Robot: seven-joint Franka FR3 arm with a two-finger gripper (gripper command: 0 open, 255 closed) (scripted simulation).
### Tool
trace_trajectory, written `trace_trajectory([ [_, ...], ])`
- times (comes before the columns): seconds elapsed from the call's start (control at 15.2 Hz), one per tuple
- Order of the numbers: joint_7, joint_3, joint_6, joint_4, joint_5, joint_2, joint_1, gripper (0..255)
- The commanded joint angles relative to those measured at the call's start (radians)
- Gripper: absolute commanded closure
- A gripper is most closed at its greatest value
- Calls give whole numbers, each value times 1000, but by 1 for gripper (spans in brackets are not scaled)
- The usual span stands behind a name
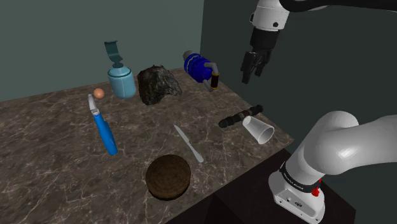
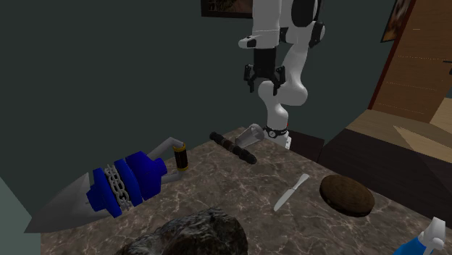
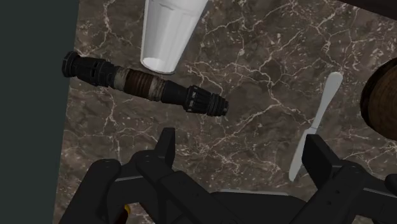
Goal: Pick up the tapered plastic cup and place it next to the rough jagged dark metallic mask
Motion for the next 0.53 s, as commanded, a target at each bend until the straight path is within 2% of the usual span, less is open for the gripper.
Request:
trace_trajectory([
  [0.0, 0, 0, 0, 0, 0, 0, 0, 0],
  [0.46, -75, -85, 196, -218, -29, -12, -41, 0],
])
